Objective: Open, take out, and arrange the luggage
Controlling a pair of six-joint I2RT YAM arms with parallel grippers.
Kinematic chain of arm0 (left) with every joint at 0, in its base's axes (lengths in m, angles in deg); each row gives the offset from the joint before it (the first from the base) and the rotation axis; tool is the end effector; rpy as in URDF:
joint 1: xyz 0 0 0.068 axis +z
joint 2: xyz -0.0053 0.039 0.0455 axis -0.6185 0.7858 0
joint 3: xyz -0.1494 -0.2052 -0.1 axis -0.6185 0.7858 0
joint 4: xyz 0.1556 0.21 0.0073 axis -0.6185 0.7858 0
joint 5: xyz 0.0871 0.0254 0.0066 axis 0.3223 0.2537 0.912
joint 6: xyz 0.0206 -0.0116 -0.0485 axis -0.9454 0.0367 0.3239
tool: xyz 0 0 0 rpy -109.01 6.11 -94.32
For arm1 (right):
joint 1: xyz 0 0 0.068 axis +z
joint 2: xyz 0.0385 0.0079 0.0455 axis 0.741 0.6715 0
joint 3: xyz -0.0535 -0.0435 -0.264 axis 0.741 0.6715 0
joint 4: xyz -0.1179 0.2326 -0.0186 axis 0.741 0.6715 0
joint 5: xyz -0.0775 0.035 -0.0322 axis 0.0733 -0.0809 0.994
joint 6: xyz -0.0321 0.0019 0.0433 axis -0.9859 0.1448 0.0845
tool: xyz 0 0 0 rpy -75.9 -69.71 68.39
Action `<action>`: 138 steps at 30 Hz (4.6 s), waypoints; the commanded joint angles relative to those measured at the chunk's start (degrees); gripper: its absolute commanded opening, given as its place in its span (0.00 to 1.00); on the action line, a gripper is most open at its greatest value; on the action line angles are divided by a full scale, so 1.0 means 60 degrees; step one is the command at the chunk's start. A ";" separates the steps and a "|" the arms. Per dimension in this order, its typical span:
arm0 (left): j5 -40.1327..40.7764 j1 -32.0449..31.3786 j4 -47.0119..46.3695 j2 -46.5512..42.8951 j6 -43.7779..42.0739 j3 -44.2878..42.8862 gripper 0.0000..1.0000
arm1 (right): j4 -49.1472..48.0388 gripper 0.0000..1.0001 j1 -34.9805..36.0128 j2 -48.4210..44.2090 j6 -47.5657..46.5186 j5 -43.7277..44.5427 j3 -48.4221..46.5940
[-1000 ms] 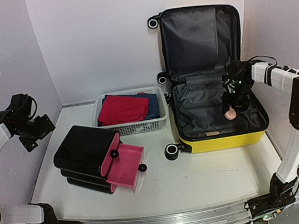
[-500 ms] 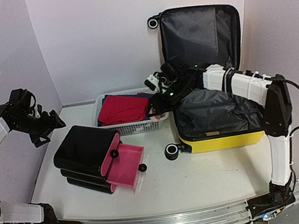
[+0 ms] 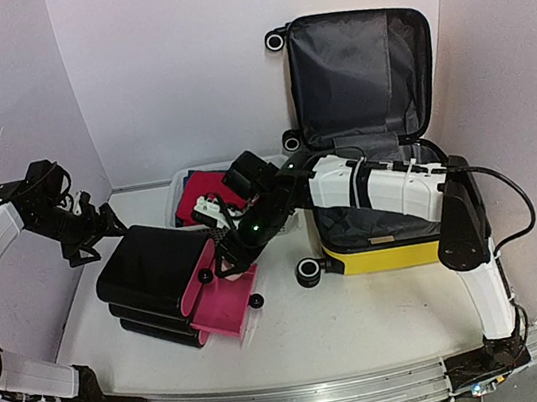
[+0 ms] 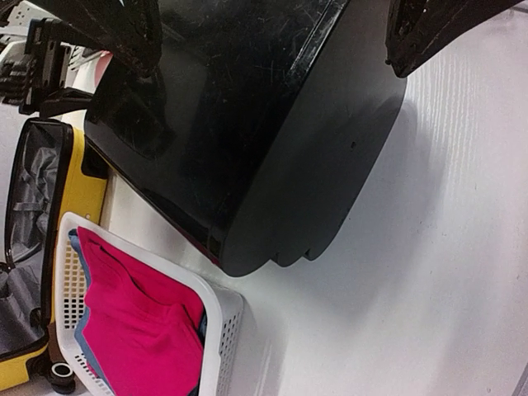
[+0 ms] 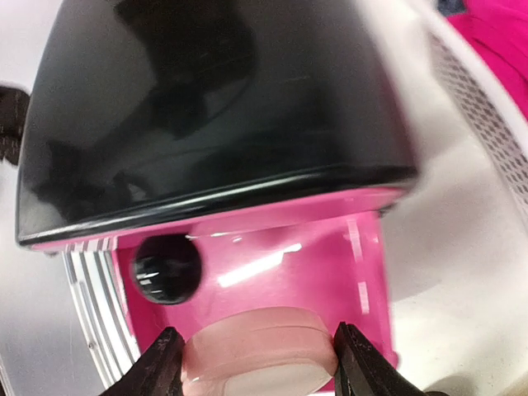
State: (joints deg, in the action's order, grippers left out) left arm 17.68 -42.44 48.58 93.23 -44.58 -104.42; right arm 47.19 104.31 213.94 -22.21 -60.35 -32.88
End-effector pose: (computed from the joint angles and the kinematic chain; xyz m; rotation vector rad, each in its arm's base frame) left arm 0.2294 -0.0294 0.3246 -0.3301 2.6595 -0.6247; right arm 0.2569 0.4110 0.2571 -1.3630 2.2773 0.8415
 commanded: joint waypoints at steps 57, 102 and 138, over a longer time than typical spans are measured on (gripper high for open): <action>-0.1125 -0.0028 0.0045 0.0858 -0.0391 0.0050 0.92 | -0.2916 0.98 -0.0075 -0.0992 -0.1053 0.1071 0.3465; -0.1030 0.0397 0.0103 0.2881 -0.1219 -0.2427 0.92 | -0.6753 0.98 -0.0917 0.0439 -0.2594 -0.1662 0.3910; -0.2234 0.0167 0.0009 0.3261 -0.1563 -0.1744 0.82 | -0.9737 0.43 -0.0466 0.2218 -0.0879 -0.2041 0.3395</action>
State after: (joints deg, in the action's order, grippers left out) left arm 7.32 -40.43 47.88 114.03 -53.56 -114.75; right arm -7.29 100.76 227.34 -29.25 -74.76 -11.60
